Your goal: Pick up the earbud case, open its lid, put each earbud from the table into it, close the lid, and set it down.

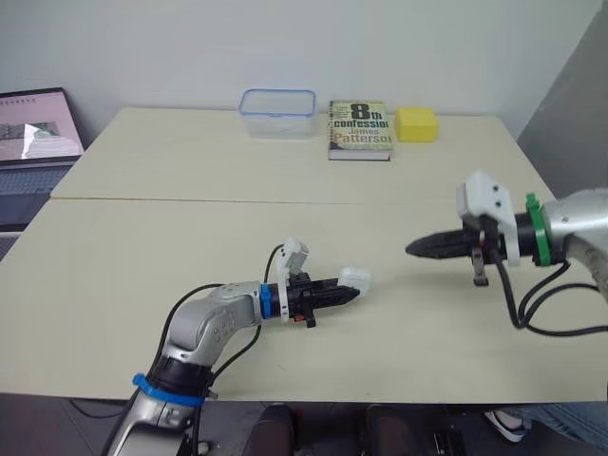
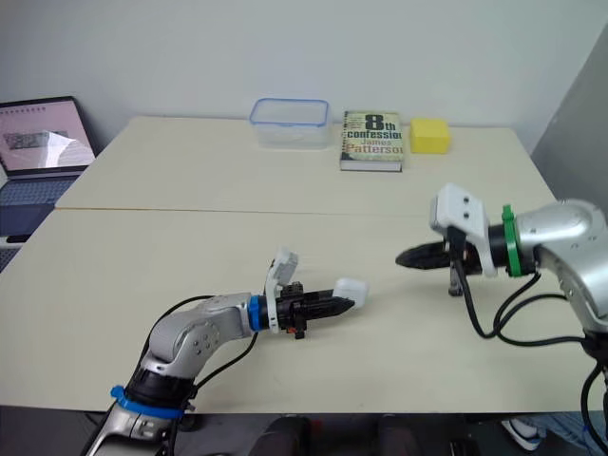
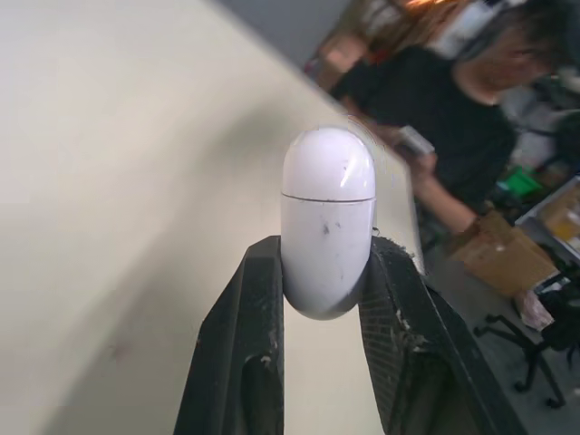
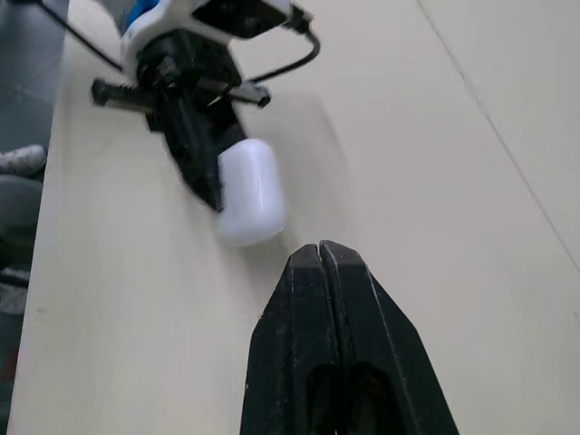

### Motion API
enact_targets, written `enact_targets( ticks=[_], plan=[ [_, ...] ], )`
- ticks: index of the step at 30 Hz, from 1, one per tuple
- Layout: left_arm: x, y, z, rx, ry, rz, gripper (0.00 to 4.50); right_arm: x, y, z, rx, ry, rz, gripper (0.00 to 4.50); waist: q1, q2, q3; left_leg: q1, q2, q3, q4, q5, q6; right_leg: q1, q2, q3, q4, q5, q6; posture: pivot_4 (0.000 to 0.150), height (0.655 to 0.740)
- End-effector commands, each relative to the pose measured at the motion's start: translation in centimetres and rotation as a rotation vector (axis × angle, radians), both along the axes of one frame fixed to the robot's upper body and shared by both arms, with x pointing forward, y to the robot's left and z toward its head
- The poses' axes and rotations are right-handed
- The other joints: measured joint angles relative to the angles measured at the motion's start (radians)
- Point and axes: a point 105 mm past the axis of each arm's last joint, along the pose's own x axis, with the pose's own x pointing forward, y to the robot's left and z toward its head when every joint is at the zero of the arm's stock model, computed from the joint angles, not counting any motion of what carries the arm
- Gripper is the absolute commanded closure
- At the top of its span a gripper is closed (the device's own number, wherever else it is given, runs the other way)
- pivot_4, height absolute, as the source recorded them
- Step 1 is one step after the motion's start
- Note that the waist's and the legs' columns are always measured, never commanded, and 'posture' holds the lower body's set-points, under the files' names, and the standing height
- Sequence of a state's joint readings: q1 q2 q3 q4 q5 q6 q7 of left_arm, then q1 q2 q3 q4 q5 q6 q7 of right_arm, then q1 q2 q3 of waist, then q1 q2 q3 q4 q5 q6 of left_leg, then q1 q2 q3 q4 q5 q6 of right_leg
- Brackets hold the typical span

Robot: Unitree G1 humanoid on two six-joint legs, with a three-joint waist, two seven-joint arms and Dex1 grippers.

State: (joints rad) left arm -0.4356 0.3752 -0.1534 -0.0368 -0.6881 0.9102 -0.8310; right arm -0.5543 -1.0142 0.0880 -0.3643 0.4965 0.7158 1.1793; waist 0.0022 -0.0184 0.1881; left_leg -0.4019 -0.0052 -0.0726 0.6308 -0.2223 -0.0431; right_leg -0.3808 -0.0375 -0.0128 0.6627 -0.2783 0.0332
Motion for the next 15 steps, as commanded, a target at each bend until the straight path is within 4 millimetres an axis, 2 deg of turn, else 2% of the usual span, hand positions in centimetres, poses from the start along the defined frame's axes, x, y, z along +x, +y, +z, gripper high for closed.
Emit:
enact_targets(
  ticks=[1, 6, 8, 9, 15],
  plan=[
    [0.7, 0.6, -0.5, 0.07, 0.12, 0.032, 3.74, -0.8, 0.4, -0.2, -0.03, -0.062, 0.028, 4.5, -0.004, 0.0, 0.0, 0.0, 0.0, 0.0, 0.0, 0.0, 0.0, 0.0, 0.0, 0.001, 0.0, 0.0, 0.0, 0.15, 0.74],
    [1.7, 1.9, -2.5, 0.15, 0.239, 0.105, 3.74, -1.6, 0.9, -1.3, -0.027, -0.049, 0.033, 4.5, -0.009, 0.0, 0.0, 0.001, 0.0, -0.001, -0.001, 0.0, 0.0, -0.001, 0.0, 0.002, 0.001, 0.0, 0.0, 0.15, 0.74],
    [1.7, 2.5, -3.0, 0.177, 0.254, 0.125, 3.01, -1.7, 1.0, -1.5, -0.025, -0.049, 0.031, 4.5, -0.009, 0.0, 0.0, 0.002, 0.001, -0.001, -0.001, 0.0, 0.0, -0.001, 0.0, 0.002, 0.002, 0.0, 0.0, 0.15, 0.74],
    [1.6, 3.0, -3.3, 0.194, 0.255, 0.133, 2.83, -1.7, 1.0, -1.6, -0.025, -0.049, 0.029, 4.5, -0.009, 0.0, 0.0, 0.002, 0.001, -0.001, -0.001, 0.0, 0.0, -0.001, 0.0, 0.002, 0.002, 0.0, 0.0, 0.15, 0.74],
    [0.6, 5.5, -3.7, 0.251, 0.225, 0.154, 1.02, -1.7, 0.7, -1.7, -0.035, -0.058, 0.017, 4.5, -0.019, 0.001, -0.001, 0.004, 0.002, -0.001, -0.001, 0.0, 0.0, 0.001, 0.0, 0.003, 0.002, 0.0, 0.0, 0.15, 0.74]
  ],
)
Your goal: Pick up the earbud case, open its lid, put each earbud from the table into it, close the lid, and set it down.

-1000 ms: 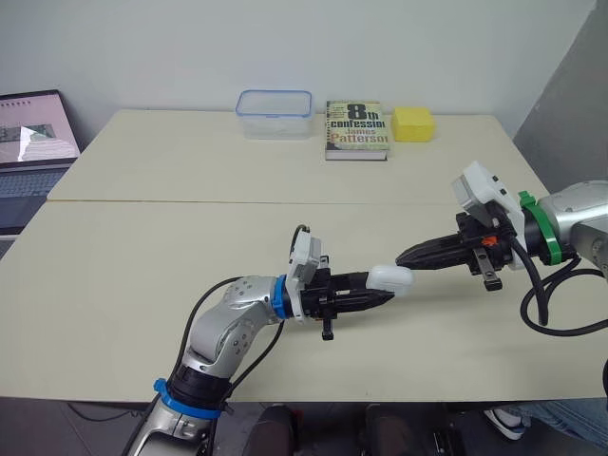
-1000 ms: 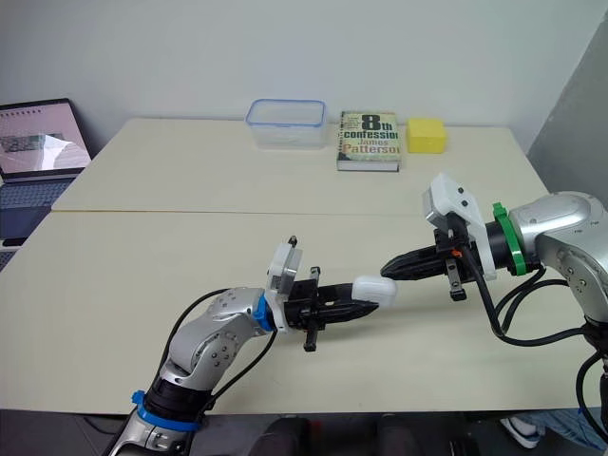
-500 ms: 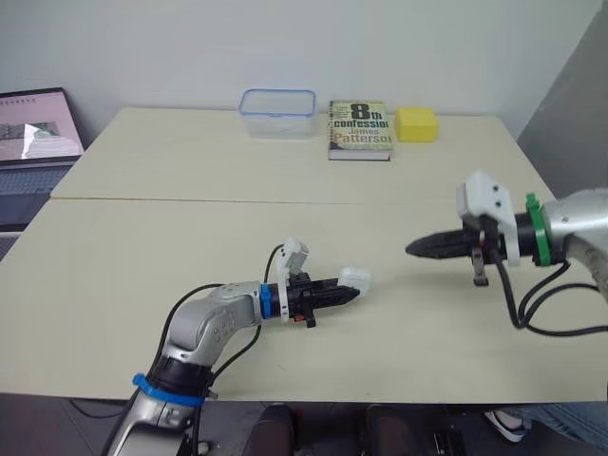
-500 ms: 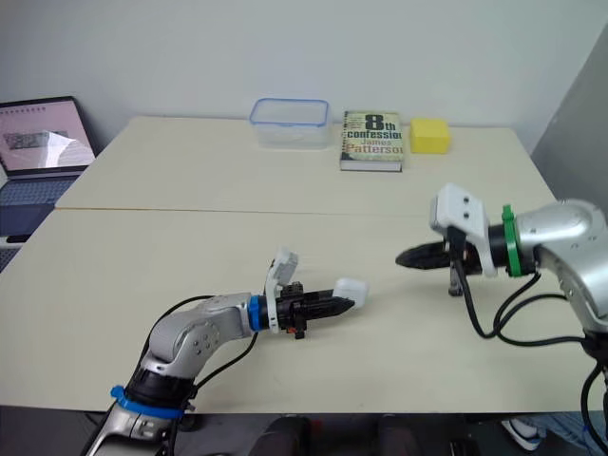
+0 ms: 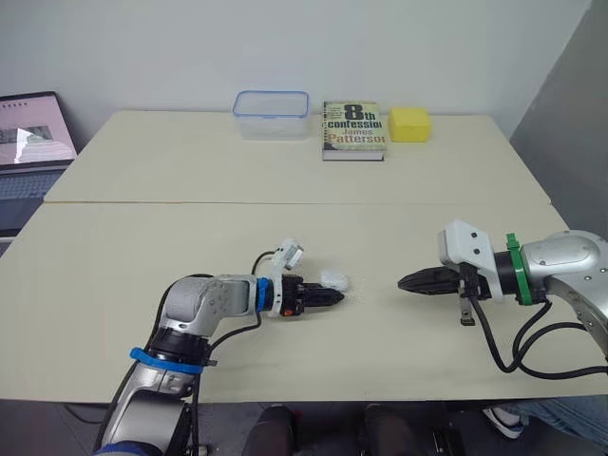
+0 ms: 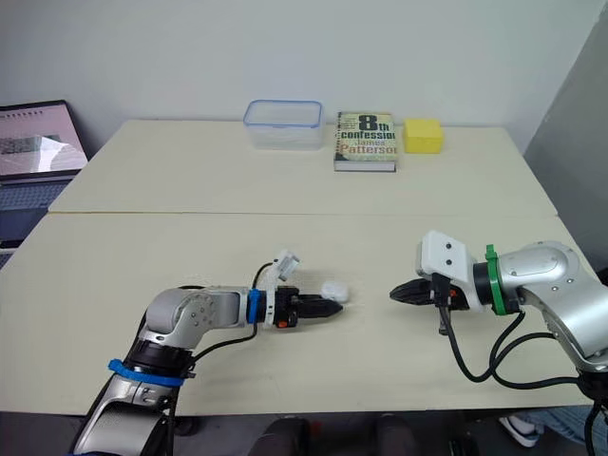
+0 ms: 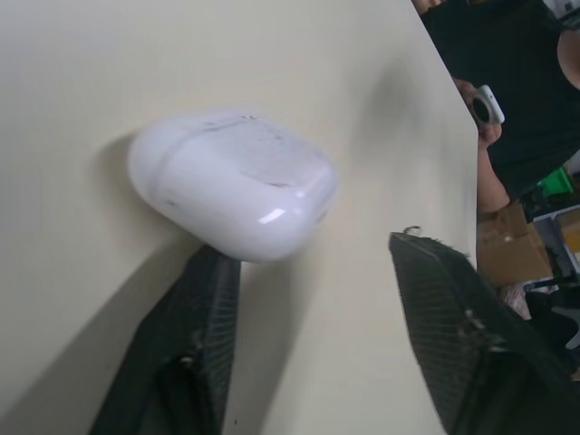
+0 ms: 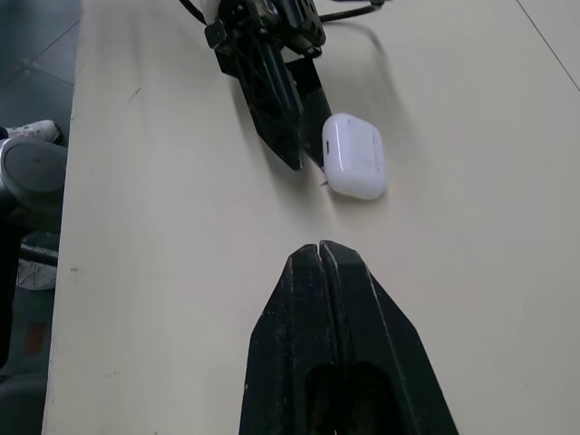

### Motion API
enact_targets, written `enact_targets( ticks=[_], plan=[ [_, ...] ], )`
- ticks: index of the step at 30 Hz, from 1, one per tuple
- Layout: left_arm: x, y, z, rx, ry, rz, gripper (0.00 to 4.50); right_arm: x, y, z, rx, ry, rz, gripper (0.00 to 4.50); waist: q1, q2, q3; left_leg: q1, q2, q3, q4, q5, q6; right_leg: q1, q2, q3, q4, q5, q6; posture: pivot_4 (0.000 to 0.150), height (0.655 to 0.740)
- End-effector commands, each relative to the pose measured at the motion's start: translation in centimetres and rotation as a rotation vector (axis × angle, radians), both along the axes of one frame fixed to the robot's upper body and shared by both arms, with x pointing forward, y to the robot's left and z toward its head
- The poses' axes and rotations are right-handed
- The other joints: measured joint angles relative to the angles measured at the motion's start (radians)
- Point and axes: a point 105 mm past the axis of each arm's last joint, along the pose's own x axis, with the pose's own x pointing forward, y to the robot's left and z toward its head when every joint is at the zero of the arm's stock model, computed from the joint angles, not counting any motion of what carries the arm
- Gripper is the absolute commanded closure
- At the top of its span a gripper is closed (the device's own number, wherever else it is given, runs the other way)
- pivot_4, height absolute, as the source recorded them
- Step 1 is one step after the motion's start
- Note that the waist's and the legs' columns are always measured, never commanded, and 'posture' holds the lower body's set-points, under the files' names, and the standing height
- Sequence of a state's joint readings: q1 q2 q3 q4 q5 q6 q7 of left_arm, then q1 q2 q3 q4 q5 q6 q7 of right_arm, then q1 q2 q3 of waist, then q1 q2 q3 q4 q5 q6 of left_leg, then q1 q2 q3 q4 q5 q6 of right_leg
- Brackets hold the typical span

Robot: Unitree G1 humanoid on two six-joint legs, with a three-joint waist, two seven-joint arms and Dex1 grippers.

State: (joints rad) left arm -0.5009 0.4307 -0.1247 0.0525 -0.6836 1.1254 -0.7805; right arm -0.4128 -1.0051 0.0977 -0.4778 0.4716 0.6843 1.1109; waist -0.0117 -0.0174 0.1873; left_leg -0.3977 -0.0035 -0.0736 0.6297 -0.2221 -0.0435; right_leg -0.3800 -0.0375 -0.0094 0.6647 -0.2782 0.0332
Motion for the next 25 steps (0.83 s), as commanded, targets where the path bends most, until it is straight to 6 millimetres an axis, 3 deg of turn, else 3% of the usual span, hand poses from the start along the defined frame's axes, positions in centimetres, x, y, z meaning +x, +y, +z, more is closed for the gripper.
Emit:
enact_targets(
  ticks=[1, 4, 5, 8, 15, 19, 25],
  plan=[
    [-0.7, 3.7, -1.7, 0.135, -0.006, 0.068, 0.75, 0.0, 0.0, 1.1, -0.005, -0.067, 0.004, 4.5, -0.008, 0.0, 0.0, 0.0, 0.0, 0.0, 0.0, 0.0, 0.0, 0.0, 0.0, 0.0, 0.0, 0.0, 0.0, 0.15, 0.74],
    [-2.0, 5.5, -1.0, 0.185, -0.104, 0.036, 0.03, -0.2, -0.1, 1.2, -0.008, -0.062, 0.022, 4.5, -0.023, 0.001, 0.0, 0.001, 0.002, 0.0, -0.001, 0.0, 0.0, 0.0, 0.0, 0.001, 0.0, 0.0, 0.0, 0.15, 0.74],
    [-2.3, 5.9, -0.8, 0.196, -0.133, 0.025, 0.03, -0.2, -0.1, 1.2, -0.015, -0.065, 0.029, 4.5, -0.024, 0.001, 0.0, 0.002, 0.003, 0.001, -0.002, 0.0, 0.0, 0.0, 0.0, 0.002, 0.0, 0.0, -0.001, 0.15, 0.74],
    [-3.3, 8.3, 0.1, 0.289, -0.289, -0.021, 0.0, -0.1, -0.7, 1.3, -0.049, -0.095, 0.043, 3.93, -0.022, 0.001, 0.0, 0.002, 0.012, 0.001, -0.002, 0.0, 0.0, 0.0, 0.001, 0.001, 0.0, 0.0, -0.002, 0.15, 0.74],
    [-4.1, 12.3, 5.9, 0.324, -0.618, -0.075, 0.0, -0.2, -2.3, 3.0, -0.096, -0.13, 0.061, 1.41, -0.013, 0.001, 0.0, -0.003, 0.013, 0.005, -0.002, 0.0, 0.0, -0.006, 0.001, 0.0, 0.0, -0.001, -0.009, 0.15, 0.74],
    [-4.5, 13.7, 7.3, 0.409, -0.666, -0.083, 0.0, 0.3, -2.9, 4.3, -0.099, -0.195, 0.071, 0.04, -0.01, 0.001, 0.001, -0.004, 0.013, 0.009, -0.003, 0.0, 0.0, -0.006, 0.001, 0.001, -0.002, -0.001, -0.009, 0.15, 0.74],
    [-4.9, 14.1, 7.6, 0.443, -0.729, -0.109, 0.0, 1.3, -3.2, 4.6, -0.101, -0.249, 0.074, 0.04, -0.012, 0.001, 0.001, -0.003, 0.013, 0.013, -0.003, 0.0, 0.0, -0.007, 0.001, 0.002, -0.002, -0.001, -0.008, 0.15, 0.74]
  ],
)
